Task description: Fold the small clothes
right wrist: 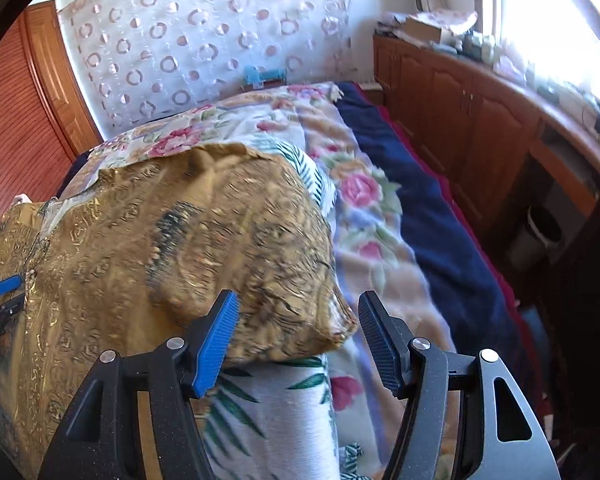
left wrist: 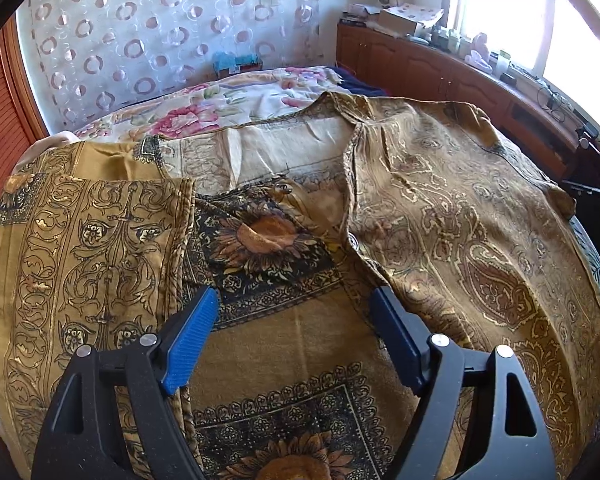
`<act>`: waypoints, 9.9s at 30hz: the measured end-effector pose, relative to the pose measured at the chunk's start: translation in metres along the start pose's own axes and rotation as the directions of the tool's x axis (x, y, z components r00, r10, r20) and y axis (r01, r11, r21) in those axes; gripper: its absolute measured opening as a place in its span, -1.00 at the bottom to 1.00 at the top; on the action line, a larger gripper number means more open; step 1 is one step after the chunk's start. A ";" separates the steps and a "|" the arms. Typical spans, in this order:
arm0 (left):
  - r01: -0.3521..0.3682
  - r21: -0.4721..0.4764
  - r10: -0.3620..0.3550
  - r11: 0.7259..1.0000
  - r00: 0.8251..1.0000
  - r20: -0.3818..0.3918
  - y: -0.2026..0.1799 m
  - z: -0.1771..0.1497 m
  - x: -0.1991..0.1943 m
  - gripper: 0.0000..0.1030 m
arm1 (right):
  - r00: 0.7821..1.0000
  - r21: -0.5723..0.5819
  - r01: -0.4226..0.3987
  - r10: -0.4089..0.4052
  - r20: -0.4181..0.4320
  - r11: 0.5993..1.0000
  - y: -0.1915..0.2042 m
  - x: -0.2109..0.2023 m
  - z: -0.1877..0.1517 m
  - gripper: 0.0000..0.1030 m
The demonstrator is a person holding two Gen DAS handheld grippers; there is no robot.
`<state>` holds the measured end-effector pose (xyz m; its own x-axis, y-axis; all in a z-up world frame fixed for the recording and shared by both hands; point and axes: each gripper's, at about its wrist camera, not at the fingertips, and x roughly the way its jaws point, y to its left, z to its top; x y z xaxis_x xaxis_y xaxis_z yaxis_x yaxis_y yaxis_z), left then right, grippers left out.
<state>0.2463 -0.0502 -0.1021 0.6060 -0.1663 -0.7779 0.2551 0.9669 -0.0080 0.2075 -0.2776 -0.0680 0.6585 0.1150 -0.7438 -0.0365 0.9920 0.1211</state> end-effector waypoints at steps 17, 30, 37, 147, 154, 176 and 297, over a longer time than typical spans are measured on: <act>0.001 -0.001 -0.001 1.000 1.000 -0.001 0.001 0.002 0.003 0.61 | 0.988 0.146 -0.117 0.129 -0.081 0.982 -0.056 -0.019 -0.011 0.25; 0.007 -0.003 -0.007 1.000 1.000 -0.003 0.005 0.003 0.003 0.63 | 0.989 0.112 -0.124 0.132 -0.067 0.986 -0.044 0.017 0.012 -0.59; 0.005 -0.006 -0.006 1.000 1.000 -0.002 0.006 0.003 0.004 0.64 | 0.996 0.002 -0.071 0.070 0.051 0.997 -0.025 -0.005 0.023 -0.77; 0.066 0.093 -0.063 0.993 0.997 -0.034 -0.022 -0.007 -0.003 0.99 | 0.955 -0.313 -0.293 0.263 -0.137 0.903 0.136 0.006 0.000 -0.39; 0.060 0.084 -0.057 0.995 0.998 -0.033 -0.019 -0.008 -0.007 0.99 | 0.946 -0.322 -0.301 0.240 -0.217 0.898 0.140 0.017 -0.013 -0.73; -0.085 -0.105 0.096 0.991 0.990 0.104 0.125 0.009 -0.087 0.99 | 0.981 -0.301 -0.194 0.190 -0.042 0.934 0.137 0.002 0.023 0.10; -0.102 -0.213 0.169 0.972 0.930 0.327 0.142 -0.194 -0.249 0.61 | 0.955 -0.302 -0.095 0.173 0.240 0.948 0.068 -0.230 -0.148 0.04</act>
<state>-0.0144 0.1661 -0.0310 0.8530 -0.0545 -0.5191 0.0259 0.9977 -0.0622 -0.0574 -0.2284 0.0137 0.8034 0.2685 -0.5314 -0.3247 0.9457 -0.0131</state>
